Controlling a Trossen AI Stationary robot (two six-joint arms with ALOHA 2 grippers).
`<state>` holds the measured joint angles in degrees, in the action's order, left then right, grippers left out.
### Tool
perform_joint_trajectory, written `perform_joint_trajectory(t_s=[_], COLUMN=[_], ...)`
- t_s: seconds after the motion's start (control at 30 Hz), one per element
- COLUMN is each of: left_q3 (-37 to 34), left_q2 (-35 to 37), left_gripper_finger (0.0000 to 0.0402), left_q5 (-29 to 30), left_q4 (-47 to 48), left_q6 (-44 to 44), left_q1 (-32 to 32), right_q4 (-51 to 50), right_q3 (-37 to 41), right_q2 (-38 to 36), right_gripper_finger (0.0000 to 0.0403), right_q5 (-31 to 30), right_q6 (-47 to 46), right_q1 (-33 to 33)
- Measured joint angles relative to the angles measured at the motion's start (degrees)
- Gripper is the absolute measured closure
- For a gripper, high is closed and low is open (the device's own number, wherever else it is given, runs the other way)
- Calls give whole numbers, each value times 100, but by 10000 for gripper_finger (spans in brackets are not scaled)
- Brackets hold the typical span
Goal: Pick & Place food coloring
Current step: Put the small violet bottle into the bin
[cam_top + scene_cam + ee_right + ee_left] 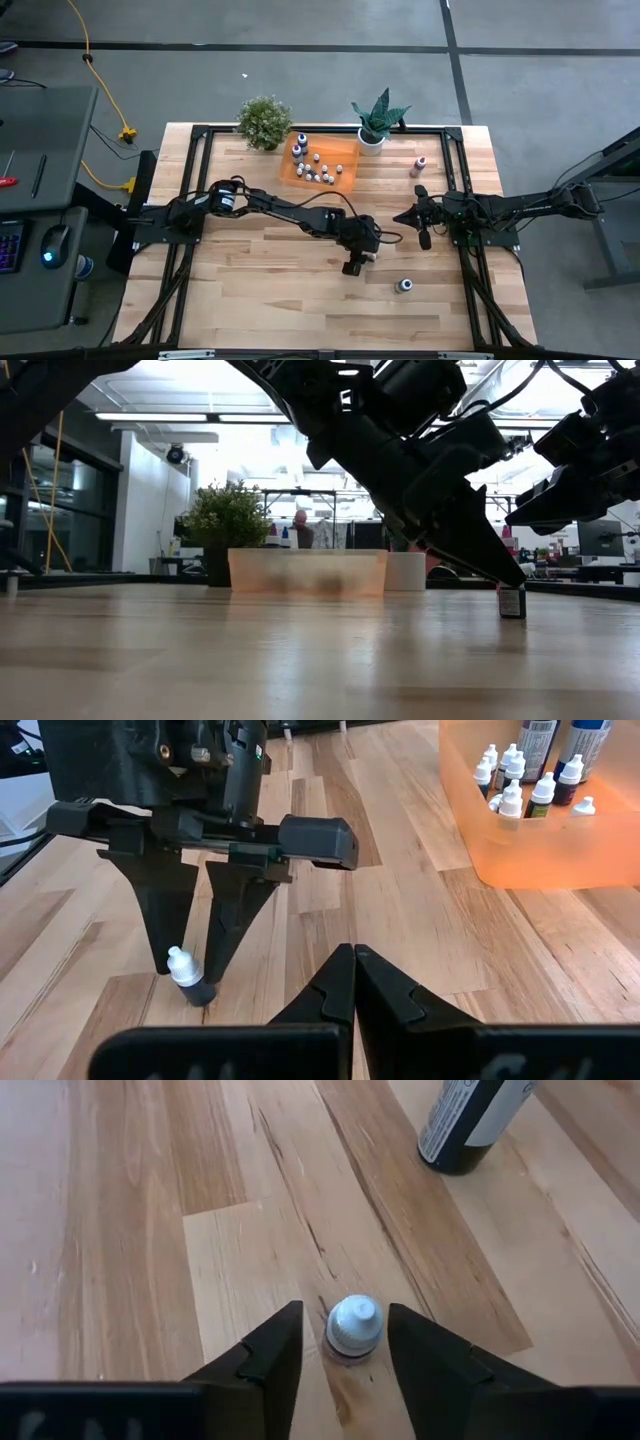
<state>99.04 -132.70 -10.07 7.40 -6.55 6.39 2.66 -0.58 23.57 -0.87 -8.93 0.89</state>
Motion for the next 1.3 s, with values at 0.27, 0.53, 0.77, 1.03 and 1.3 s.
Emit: perform_joint_trajectory(t_s=[0.27, 0.53, 0.77, 1.03, 1.3], left_q3=[0, 0, 457, 1630, 2960], left_q2=[0, 0, 2, 11, 11], left_gripper_finger=[299, 337, 353, 354, 355], left_q5=[-158, -267, -315, -145, 88], left_q4=[0, -11, 540, 2428, 4780], left_q6=[103, 272, 429, 536, 542], left_q1=[0, 2, 0, -19, -96], right_q4=[0, 0, 0, 0, 0], right_q3=[2, 1, 2, 2, 1], right_q2=[-1, -1, 0, -1, -2], right_gripper_finger=[402, 402, 402, 402, 402], right_q5=[-1, 0, 0, 0, 0], right_q6=[0, 0, 0, 0, 0], right_q1=[1, 0, 0, 0, 1])
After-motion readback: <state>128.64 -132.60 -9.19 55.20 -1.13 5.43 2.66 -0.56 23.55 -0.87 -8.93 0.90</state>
